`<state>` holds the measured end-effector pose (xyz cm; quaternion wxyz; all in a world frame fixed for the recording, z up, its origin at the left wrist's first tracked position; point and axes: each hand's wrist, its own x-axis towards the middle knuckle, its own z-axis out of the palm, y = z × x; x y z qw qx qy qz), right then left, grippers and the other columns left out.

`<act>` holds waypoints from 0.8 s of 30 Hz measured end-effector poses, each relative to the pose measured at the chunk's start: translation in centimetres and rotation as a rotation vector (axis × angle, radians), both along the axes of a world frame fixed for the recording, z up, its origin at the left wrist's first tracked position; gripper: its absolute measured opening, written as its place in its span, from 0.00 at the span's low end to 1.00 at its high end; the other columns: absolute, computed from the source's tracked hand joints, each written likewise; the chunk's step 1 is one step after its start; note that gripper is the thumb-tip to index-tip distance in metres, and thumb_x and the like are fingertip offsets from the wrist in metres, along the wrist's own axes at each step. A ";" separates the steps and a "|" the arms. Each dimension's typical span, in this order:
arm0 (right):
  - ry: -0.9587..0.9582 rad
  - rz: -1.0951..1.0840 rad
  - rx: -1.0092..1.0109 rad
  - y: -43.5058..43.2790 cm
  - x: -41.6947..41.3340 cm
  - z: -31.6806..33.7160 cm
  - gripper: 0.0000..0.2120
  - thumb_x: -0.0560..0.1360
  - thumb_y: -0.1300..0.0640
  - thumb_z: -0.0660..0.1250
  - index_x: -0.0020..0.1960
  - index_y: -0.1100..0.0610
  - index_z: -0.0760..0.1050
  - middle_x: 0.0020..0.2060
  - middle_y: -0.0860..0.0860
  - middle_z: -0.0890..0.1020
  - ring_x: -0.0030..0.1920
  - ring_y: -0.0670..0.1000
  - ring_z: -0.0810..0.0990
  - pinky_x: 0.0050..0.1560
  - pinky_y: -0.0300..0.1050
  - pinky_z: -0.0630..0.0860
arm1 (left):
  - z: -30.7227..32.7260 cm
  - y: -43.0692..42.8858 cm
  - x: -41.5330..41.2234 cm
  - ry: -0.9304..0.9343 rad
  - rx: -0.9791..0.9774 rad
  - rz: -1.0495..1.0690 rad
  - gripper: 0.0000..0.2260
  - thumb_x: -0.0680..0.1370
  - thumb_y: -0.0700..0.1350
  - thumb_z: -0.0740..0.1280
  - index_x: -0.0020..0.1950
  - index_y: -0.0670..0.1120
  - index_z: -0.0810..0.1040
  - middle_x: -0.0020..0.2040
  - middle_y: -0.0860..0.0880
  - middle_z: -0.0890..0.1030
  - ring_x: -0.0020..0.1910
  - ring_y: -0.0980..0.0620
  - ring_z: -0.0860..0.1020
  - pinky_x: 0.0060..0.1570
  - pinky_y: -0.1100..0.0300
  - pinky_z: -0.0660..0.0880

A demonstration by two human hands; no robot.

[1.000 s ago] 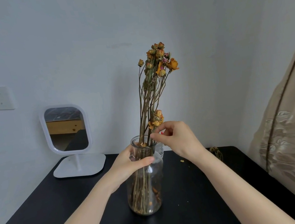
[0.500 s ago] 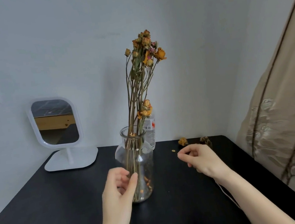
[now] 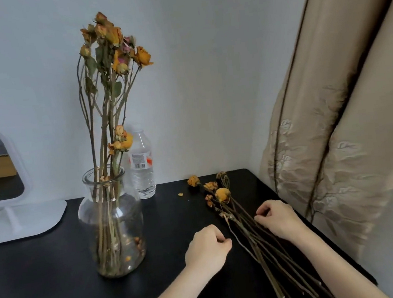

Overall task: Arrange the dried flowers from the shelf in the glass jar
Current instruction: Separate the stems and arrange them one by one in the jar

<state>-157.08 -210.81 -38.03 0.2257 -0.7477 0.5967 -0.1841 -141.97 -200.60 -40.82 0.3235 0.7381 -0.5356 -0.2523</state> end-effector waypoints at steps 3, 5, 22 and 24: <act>0.010 0.032 0.023 -0.3 -0.5 -0.5 0.07 0.73 0.52 0.68 0.50 0.52 0.76 0.35 0.45 0.75 0.39 0.45 0.76 0.37 0.38 0.70 | -0.3 -1.7 -1.0 -0.043 0.058 0.045 0.07 0.76 0.51 0.63 0.49 0.49 0.75 0.45 0.49 0.81 0.46 0.50 0.80 0.49 0.52 0.77; 0.007 0.057 0.036 -0.4 -0.5 -0.7 0.05 0.73 0.52 0.69 0.48 0.51 0.75 0.35 0.45 0.76 0.39 0.46 0.77 0.39 0.38 0.71 | -0.4 -2.2 -1.5 -0.055 0.075 0.063 0.06 0.76 0.52 0.63 0.46 0.50 0.75 0.45 0.50 0.81 0.46 0.50 0.80 0.47 0.54 0.77; 0.025 0.164 0.094 -0.4 -1.1 -0.9 0.05 0.71 0.52 0.71 0.40 0.52 0.76 0.32 0.46 0.76 0.34 0.44 0.74 0.34 0.36 0.69 | -0.7 -4.9 -4.3 0.091 0.184 0.047 0.16 0.70 0.51 0.68 0.28 0.48 0.65 0.28 0.52 0.67 0.27 0.51 0.70 0.30 0.61 0.66; 0.053 0.197 0.117 -0.3 -1.1 -0.8 0.06 0.71 0.53 0.71 0.38 0.51 0.75 0.31 0.46 0.76 0.34 0.44 0.74 0.35 0.36 0.70 | -0.8 -5.0 -4.2 0.104 0.188 0.068 0.17 0.70 0.52 0.68 0.28 0.48 0.63 0.28 0.52 0.66 0.26 0.54 0.66 0.27 0.62 0.63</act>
